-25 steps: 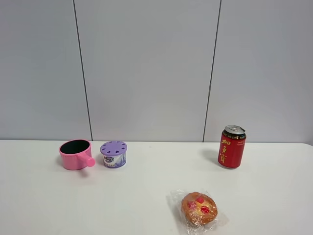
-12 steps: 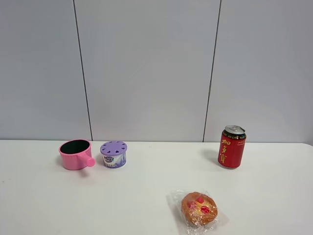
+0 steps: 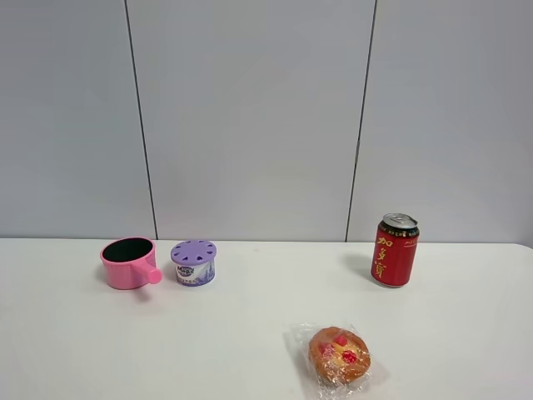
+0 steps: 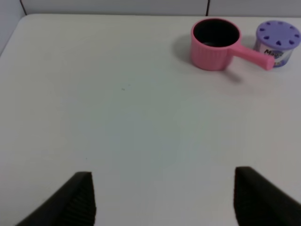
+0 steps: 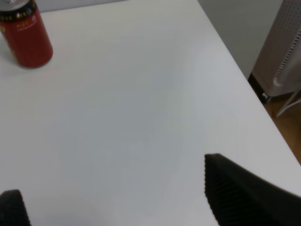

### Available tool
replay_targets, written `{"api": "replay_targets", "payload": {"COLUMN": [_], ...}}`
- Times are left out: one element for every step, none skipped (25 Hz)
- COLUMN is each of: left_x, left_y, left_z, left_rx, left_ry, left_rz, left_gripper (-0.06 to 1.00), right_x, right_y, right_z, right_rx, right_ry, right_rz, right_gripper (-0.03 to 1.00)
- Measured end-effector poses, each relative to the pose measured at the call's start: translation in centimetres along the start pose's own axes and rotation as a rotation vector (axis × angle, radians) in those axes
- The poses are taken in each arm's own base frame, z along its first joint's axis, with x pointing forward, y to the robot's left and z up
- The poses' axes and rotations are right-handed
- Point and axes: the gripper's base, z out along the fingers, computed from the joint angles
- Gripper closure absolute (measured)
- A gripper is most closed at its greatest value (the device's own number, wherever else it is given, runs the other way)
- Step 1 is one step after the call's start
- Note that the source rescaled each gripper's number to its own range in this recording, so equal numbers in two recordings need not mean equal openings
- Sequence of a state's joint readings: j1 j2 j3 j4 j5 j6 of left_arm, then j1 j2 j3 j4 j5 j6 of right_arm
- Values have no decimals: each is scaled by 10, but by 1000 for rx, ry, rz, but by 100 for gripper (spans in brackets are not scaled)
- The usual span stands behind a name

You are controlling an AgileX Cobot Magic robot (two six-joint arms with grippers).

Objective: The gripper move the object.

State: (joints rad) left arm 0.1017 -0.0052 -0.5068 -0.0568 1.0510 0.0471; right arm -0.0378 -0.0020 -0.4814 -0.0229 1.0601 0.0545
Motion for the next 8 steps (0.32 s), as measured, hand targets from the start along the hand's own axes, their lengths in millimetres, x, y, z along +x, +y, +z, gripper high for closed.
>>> {"api": "replay_targets", "payload": {"left_x": [0, 0, 0, 0, 0, 0, 0, 0], "left_y": [0, 0, 0, 0, 0, 0, 0, 0], "left_z": [0, 0, 0, 0, 0, 0, 0, 0], "left_rx": [0, 0, 0, 0, 0, 0, 0, 0], "left_ry": [0, 0, 0, 0, 0, 0, 0, 0], "left_rz": [0, 0, 0, 0, 0, 0, 0, 0], "left_gripper": [22, 22, 22, 22, 22, 22, 22, 22], "right_x": [0, 0, 0, 0, 0, 0, 0, 0], "right_y": [0, 0, 0, 0, 0, 0, 0, 0], "right_z": [0, 0, 0, 0, 0, 0, 0, 0], "right_rx": [0, 0, 0, 0, 0, 0, 0, 0], "right_ry": [0, 0, 0, 0, 0, 0, 0, 0], "right_rz": [0, 0, 0, 0, 0, 0, 0, 0], "right_gripper": [-3, -3, -3, -3, -3, -3, -3, -3]}}
